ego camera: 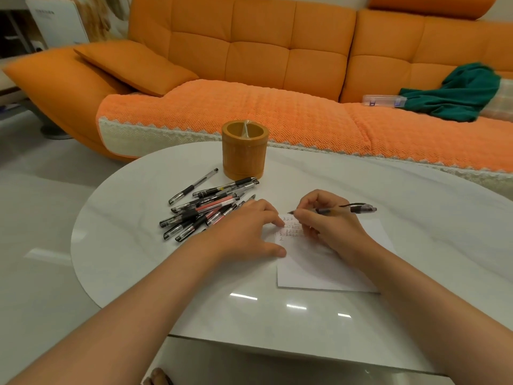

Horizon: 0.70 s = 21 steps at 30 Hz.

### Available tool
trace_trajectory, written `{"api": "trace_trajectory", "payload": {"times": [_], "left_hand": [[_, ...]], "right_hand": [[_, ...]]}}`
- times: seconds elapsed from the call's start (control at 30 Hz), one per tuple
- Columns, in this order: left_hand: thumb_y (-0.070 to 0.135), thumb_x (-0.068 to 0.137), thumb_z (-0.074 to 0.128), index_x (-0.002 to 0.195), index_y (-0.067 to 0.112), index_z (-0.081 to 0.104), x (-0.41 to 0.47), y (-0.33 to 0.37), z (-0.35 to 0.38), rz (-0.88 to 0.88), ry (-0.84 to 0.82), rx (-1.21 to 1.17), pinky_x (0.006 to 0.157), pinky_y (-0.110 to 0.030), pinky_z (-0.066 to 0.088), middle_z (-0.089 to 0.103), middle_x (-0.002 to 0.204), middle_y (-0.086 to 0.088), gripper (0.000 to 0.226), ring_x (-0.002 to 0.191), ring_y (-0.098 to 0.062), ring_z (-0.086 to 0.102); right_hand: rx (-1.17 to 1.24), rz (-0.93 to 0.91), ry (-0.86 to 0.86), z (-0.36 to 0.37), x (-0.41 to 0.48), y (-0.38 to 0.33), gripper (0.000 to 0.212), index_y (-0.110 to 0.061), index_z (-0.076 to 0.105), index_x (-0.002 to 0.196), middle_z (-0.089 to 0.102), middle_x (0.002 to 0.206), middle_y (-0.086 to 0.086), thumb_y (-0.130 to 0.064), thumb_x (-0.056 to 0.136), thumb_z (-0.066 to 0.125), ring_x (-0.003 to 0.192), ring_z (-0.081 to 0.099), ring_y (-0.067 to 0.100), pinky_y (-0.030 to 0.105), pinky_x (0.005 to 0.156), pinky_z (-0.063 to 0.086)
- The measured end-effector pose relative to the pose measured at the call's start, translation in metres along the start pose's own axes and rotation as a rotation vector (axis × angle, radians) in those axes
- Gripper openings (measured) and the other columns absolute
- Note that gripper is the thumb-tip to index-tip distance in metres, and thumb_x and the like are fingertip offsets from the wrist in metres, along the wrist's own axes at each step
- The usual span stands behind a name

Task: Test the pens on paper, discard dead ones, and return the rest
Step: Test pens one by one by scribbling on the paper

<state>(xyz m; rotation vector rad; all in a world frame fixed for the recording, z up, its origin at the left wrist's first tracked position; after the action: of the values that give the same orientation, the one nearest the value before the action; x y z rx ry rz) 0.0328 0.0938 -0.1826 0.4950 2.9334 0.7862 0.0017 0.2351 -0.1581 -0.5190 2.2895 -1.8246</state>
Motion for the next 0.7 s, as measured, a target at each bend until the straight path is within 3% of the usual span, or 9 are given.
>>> {"api": "trace_trajectory", "payload": {"times": [0.1, 0.2, 0.27, 0.33, 0.4, 0.47, 0.57, 0.7], "left_hand": [[0.058, 0.08, 0.072, 0.137, 0.036, 0.055, -0.001, 0.0, 0.0, -0.011, -0.026, 0.0, 0.106, -0.027, 0.034, 0.04, 0.137, 0.021, 0.064, 0.129, 0.001, 0.033], [0.056, 0.085, 0.069, 0.14, 0.033, 0.053, 0.0, 0.002, -0.003, -0.023, -0.037, 0.009, 0.109, -0.028, 0.034, 0.041, 0.139, 0.02, 0.062, 0.128, 0.0, 0.035], [0.051, 0.09, 0.066, 0.138, 0.032, 0.054, 0.002, 0.001, -0.014, -0.038, 0.028, 0.021, 0.111, -0.032, 0.036, 0.045, 0.138, 0.017, 0.053, 0.128, -0.003, 0.037], [0.042, 0.095, 0.063, 0.135, 0.032, 0.056, 0.003, -0.004, -0.029, -0.082, 0.111, 0.067, 0.109, -0.029, 0.035, 0.049, 0.136, 0.013, 0.042, 0.129, -0.007, 0.039], [0.035, 0.097, 0.062, 0.131, 0.031, 0.059, 0.0, -0.011, -0.042, -0.143, 0.169, 0.182, 0.098, -0.027, 0.036, 0.051, 0.13, 0.009, 0.035, 0.125, -0.012, 0.042], [0.034, 0.096, 0.062, 0.125, 0.031, 0.06, -0.005, -0.016, -0.049, -0.196, 0.2, 0.289, 0.087, -0.027, 0.036, 0.052, 0.121, 0.007, 0.03, 0.119, -0.014, 0.044], [0.033, 0.093, 0.063, 0.119, 0.031, 0.06, -0.012, -0.024, -0.054, -0.26, 0.206, 0.318, 0.081, -0.029, 0.041, 0.053, 0.108, 0.008, 0.026, 0.108, -0.016, 0.048], [0.032, 0.092, 0.064, 0.12, 0.029, 0.059, -0.016, -0.03, -0.058, -0.299, 0.201, 0.288, 0.084, -0.033, 0.048, 0.06, 0.113, 0.006, 0.029, 0.105, -0.018, 0.054]], "right_hand": [[-0.031, -0.066, 0.039, -0.014, 0.005, -0.012, 0.022, -0.008, 0.072, 0.086, 0.071, 0.084, 0.006, -0.023, 0.097, 0.06, 0.08, 0.069, 0.022, 0.041, 0.074, 0.056], [-0.351, -0.212, 0.083, -0.022, 0.005, -0.032, 0.03, -0.02, 0.071, 0.091, 0.063, 0.105, -0.001, -0.022, 0.103, 0.044, 0.098, 0.061, 0.011, 0.02, 0.084, 0.051], [-0.649, -0.268, 0.061, -0.016, 0.001, -0.041, 0.022, -0.028, 0.063, 0.105, 0.061, 0.1, -0.005, -0.012, 0.101, 0.049, 0.092, 0.059, 0.009, 0.013, 0.076, 0.047], [-0.887, -0.203, -0.006, -0.005, -0.001, -0.04, 0.007, -0.033, 0.059, 0.105, 0.063, 0.089, -0.009, -0.033, 0.098, 0.058, 0.082, 0.059, 0.012, 0.026, 0.068, 0.05], [-1.081, -0.126, -0.05, 0.001, -0.002, -0.033, 0.037, -0.029, 0.058, 0.084, 0.06, 0.075, -0.01, -0.067, 0.086, 0.057, 0.072, 0.057, 0.013, 0.03, 0.06, 0.044], [-1.112, -0.039, -0.044, 0.001, 0.0, -0.024, 0.063, -0.023, 0.052, 0.065, 0.052, 0.061, -0.006, -0.084, 0.077, 0.045, 0.06, 0.051, 0.014, 0.03, 0.055, 0.036], [-1.116, 0.019, 0.009, -0.003, 0.006, -0.019, 0.068, -0.019, 0.041, 0.052, 0.036, 0.05, -0.001, -0.081, 0.081, 0.042, 0.05, 0.038, 0.017, 0.031, 0.051, 0.028], [-1.141, 0.019, 0.045, 0.002, 0.019, -0.022, 0.059, -0.018, 0.032, 0.05, 0.026, 0.048, -0.001, -0.063, 0.085, 0.046, 0.05, 0.03, 0.02, 0.029, 0.049, 0.021]]}}
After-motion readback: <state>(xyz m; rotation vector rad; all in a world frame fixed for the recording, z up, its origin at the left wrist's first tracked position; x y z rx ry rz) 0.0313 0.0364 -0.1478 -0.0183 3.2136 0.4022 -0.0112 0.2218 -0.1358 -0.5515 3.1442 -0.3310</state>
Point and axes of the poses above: each hand's wrist, its own x-axis towards the middle knuckle, its own z-axis out of the palm, y = z × x, the point moved 9 cm from there along x, towards the middle knuckle
